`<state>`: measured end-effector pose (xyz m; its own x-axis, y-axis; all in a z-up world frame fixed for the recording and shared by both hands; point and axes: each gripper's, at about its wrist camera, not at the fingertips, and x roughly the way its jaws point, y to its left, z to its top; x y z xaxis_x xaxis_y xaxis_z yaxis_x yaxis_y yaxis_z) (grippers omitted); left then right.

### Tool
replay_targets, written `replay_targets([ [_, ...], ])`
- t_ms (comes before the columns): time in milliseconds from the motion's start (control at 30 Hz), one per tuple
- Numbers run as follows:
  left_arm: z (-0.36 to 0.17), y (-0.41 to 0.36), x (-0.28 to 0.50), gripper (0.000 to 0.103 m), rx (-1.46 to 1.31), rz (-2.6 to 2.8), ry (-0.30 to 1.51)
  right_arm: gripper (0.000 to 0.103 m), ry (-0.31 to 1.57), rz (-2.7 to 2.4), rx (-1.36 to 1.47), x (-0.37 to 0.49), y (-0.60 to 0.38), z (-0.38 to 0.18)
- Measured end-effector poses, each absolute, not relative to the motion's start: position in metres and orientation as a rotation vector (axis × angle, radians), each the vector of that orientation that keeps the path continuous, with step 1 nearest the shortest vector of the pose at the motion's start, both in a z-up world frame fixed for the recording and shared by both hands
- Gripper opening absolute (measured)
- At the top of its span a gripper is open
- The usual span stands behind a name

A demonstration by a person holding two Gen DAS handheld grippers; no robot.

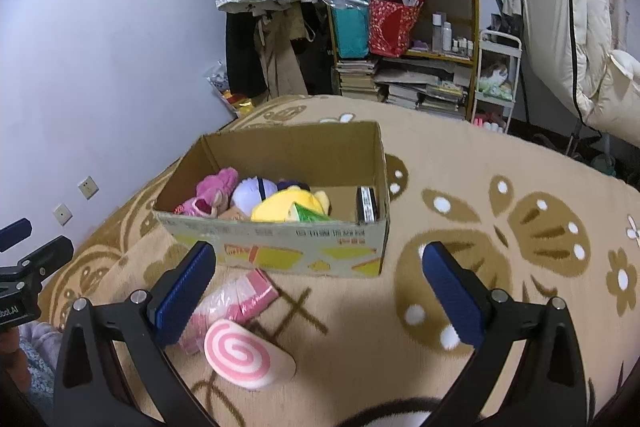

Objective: Organize soft objects
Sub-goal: 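Withdraw both tools and lower them toward the pink roll cushion and wrapped item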

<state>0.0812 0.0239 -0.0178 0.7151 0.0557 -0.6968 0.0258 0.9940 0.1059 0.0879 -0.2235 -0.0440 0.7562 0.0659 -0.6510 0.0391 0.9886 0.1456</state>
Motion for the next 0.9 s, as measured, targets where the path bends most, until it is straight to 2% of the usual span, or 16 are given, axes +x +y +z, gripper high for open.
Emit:
replay_targets([
  [633,-0.064,0.021,0.092,0.102,0.143,0.017,0.921,0.103,0.821,0.039,0.141,0.078,-0.204,-0.089],
  [900,-0.073,0.024,0.102,0.102,0.085,-0.02,0.952,0.103,0.853,0.103,0.048,0.082,-0.185,-0.101],
])
